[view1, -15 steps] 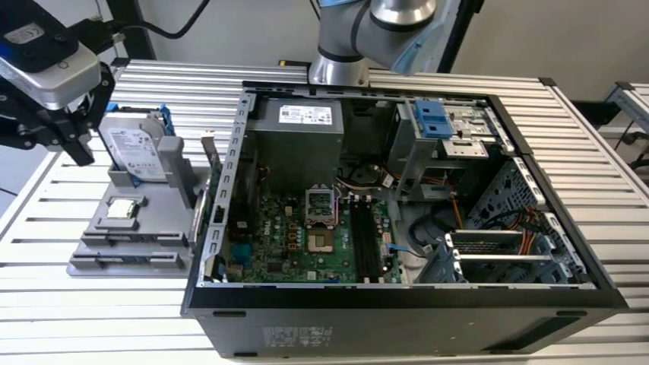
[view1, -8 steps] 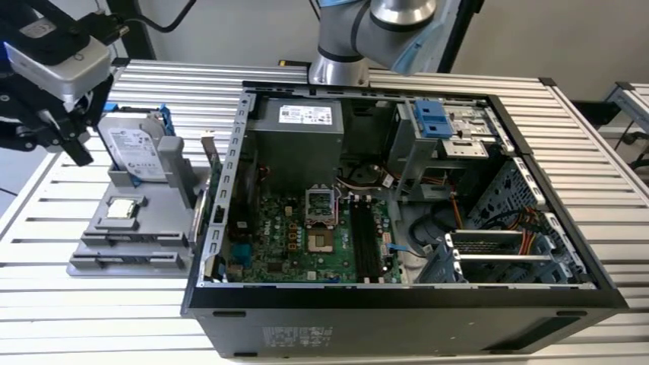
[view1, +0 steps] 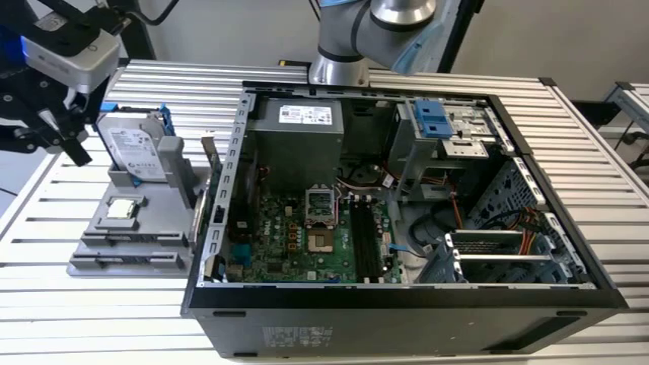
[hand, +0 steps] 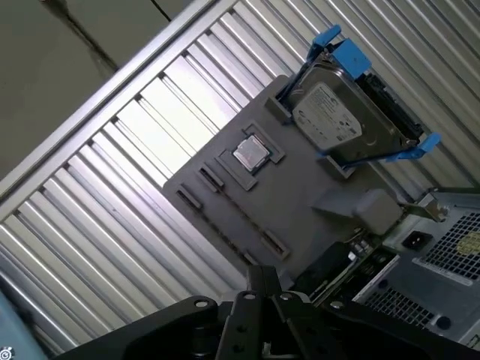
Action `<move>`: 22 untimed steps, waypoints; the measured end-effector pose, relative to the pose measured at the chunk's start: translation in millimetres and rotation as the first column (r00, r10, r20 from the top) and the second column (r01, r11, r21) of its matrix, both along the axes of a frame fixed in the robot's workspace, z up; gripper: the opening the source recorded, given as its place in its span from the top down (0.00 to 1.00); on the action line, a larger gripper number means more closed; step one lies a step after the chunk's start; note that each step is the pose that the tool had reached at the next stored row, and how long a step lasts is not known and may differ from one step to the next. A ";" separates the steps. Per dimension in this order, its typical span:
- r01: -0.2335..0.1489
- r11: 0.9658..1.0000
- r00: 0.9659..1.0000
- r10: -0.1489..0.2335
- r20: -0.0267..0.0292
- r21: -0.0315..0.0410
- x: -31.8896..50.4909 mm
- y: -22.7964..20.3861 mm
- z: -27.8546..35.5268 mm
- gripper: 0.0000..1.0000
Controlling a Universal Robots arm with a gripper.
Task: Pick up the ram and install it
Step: 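Pick up the ram and move it above insertion slot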
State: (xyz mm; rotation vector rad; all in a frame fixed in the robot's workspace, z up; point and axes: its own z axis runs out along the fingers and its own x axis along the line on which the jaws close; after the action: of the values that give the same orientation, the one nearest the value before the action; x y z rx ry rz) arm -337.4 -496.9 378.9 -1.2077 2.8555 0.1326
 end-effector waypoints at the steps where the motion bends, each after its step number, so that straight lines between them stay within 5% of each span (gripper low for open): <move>1: -0.018 1.000 1.000 0.018 0.000 0.000 0.0 0.0 0.0 1.00; 6: -0.108 0.994 0.994 0.108 0.000 0.000 0.0 0.0 -0.3 1.00; 9: -0.162 0.987 0.987 0.162 0.001 0.000 -0.1 0.0 -0.8 1.00; 12: -0.214 0.977 0.977 0.214 0.007 -0.002 0.1 -0.1 -1.3 1.00; 15: -0.265 0.964 0.964 0.265 0.017 -0.004 0.0 0.0 -2.2 1.00; 18: -0.316 0.949 0.948 0.317 0.018 -0.004 0.0 0.0 -2.9 1.00; 22: -0.386 0.922 0.922 0.386 0.019 -0.005 0.0 0.0 -3.6 1.00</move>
State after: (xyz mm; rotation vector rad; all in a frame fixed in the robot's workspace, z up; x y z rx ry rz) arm -337.4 -496.9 375.3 -1.7475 2.5613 0.1289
